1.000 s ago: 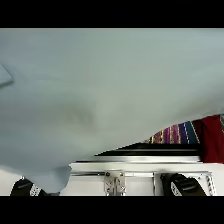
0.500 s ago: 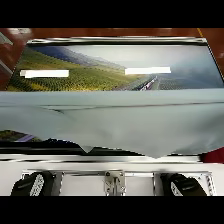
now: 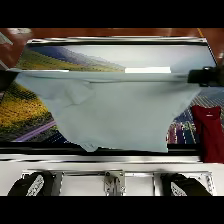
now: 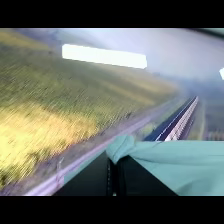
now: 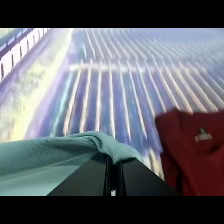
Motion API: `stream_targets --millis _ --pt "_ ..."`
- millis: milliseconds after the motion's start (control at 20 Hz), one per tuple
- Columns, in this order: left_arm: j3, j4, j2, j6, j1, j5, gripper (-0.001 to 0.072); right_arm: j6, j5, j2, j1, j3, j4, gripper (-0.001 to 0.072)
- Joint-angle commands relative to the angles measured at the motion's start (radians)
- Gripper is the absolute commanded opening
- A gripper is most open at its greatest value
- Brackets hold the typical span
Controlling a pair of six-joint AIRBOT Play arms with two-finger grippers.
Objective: Fold the shirts.
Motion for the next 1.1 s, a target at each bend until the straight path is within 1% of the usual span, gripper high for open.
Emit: stream_targets --millis 0,100,150,200,250,350,500,550,600,650,700,750,800,850,900,950,1000,1050 --pt "-0.080 -0.127 -0.242 0.154 -0.129 0.344 0.0035 0.167 -0.421 -0.238 -0.050 -0.054 -0.002 0.0059" --pt "-0.080 -0.127 -0.412 0.210 -0.210 0.458 0.0035 0.180 -0.575 -0.354 -0.069 -0.054 0.093 0.0059" --pt "-0.080 -0.127 -0.486 0.205 -0.233 0.514 0.0036 0.180 -0.634 -0.408 -0.069 -0.054 0.141 0.0060" --pt "-0.079 -0.128 -0.556 0.179 -0.251 0.560 0.0036 0.180 -0.670 -0.452 -0.068 -0.054 0.166 0.0060" --pt "-0.072 -0.131 -0.612 0.146 -0.257 0.572 0.0036 0.180 -0.690 -0.492 -0.068 -0.054 0.190 0.0060" --pt "-0.060 -0.174 -0.695 0.093 -0.262 0.550 0.0036 0.180 -0.684 -0.551 -0.068 -0.054 0.265 0.0060" --pt "-0.059 -0.209 -0.737 0.089 -0.264 0.468 0.0036 0.180 -0.644 -0.591 -0.067 -0.054 0.366 0.0060" --pt "-0.058 -0.209 -0.737 0.089 -0.260 0.435 0.0037 0.180 -0.638 -0.589 -0.066 -0.054 0.389 0.0085" --pt "-0.051 -0.209 -0.734 0.089 -0.250 0.386 0.0104 0.179 -0.633 -0.579 -0.067 -0.053 0.416 0.0185" --pt "-0.034 -0.209 -0.733 0.090 -0.229 0.311 0.0324 0.171 -0.620 -0.558 -0.069 -0.053 0.433 0.0470" --pt "-0.005 -0.207 -0.732 0.089 -0.191 0.208 0.0584 0.137 -0.595 -0.526 -0.076 -0.053 0.431 0.0598" --pt "0.035 -0.188 -0.731 0.088 -0.137 0.082 0.0618 0.068 -0.544 -0.484 -0.084 -0.047 0.418 0.0597" --pt "0.070 -0.156 -0.729 0.066 -0.078 -0.037 0.0601 -0.026 -0.472 -0.436 -0.095 -0.042 0.376 0.0594" --pt "0.096 -0.098 -0.724 0.017 -0.016 -0.140 0.0593 -0.100 -0.384 -0.393 -0.112 -0.042 0.304 0.0594" --pt "0.107 -0.016 -0.710 -0.035 0.049 -0.238 0.0391 -0.124 -0.260 -0.356 -0.138 -0.042 0.218 0.0594" --pt "0.100 0.064 -0.689 -0.038 0.107 -0.332 0.0303 -0.134 -0.117 -0.328 -0.183 -0.042 0.161 0.0594" --pt "0.078 0.140 -0.665 -0.037 0.149 -0.394 0.0303 -0.158 -0.009 -0.314 -0.240 -0.044 0.172 0.0593" --pt "0.029 0.191 -0.631 -0.012 0.186 -0.434 0.0306 -0.187 0.072 -0.304 -0.311 -0.059 0.235 0.0593"
